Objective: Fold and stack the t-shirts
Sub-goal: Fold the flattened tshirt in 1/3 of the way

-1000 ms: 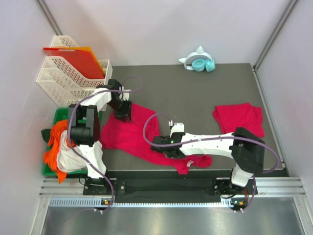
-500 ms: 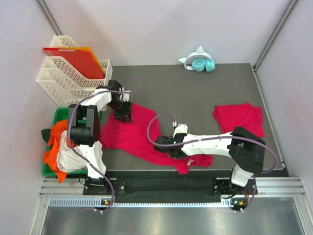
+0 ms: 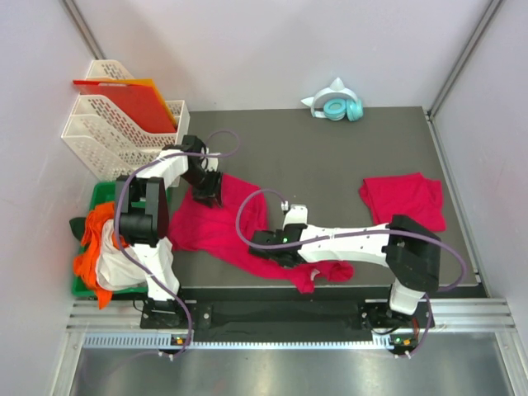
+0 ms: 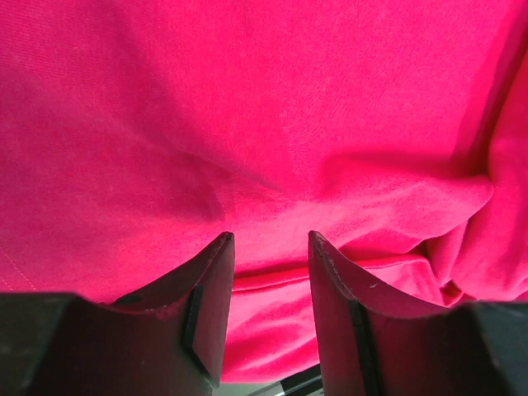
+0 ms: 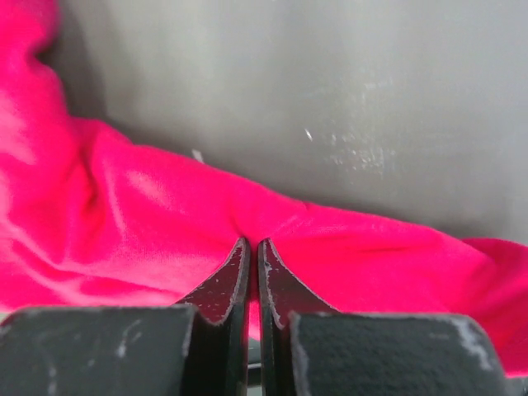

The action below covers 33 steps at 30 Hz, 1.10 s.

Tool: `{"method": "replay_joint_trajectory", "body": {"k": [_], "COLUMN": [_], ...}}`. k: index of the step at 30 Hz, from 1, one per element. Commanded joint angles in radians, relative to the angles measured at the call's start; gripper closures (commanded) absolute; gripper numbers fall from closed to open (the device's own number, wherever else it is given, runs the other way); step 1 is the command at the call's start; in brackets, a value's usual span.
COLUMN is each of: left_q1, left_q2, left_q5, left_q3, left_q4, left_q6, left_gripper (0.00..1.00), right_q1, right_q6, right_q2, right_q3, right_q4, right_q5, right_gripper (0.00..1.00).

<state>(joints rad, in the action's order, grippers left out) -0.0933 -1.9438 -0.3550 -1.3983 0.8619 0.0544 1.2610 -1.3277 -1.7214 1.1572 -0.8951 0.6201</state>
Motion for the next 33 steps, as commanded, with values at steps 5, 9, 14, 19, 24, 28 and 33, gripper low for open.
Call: {"method": "replay_joint_trajectory", "body": {"k": [5,9,14,19,24,28,33], "left_q1": [0.000,0.000,0.000,0.000,0.000,-0.002,0.000], "left_q2": [0.042,0.042,0.037,0.036,0.031,0.022,0.014], "left_q5": [-0.015,-0.019,-0.021,-0.018,-0.018,-0.018,-0.019], "left_q3": [0.004,0.002,0.002,0.001,-0.002,-0.005,-0.011], "left_q4": [-0.020,-0.020,-0.018,-0.018,-0.021,-0.021,-0.023], "left_q6": [0.002,-0.001,-0.004,-0.005,-0.005,-0.007,-0.013], "left_gripper": [0.54,0.54,0.54,0.54,0.54,0.55,0.55], "right_q1": [-0.023,-0.089,-0.176,-0.203,-0.207,-0.221,-0.288], "right_q6": [-0.005,0.015,0.061,0.105,0.148,0.162,0.156], "right_q2": [-0.004,0.009,0.013,-0.015,-0.036,-0.037,0.028], "right_q3": [0.188,0.200,0.205,0.203,0.193,0.190,0.125], "right_q4": [-0.197,-0.220,-0.220,-0.189,-0.133,-0.116,-0.059], "right_q5": [0.207,0.239,0.254,0.241,0.192,0.176,0.141], "right_gripper": [1.00,1.00,1.00,1.00,0.83,0.65,0.54]}}
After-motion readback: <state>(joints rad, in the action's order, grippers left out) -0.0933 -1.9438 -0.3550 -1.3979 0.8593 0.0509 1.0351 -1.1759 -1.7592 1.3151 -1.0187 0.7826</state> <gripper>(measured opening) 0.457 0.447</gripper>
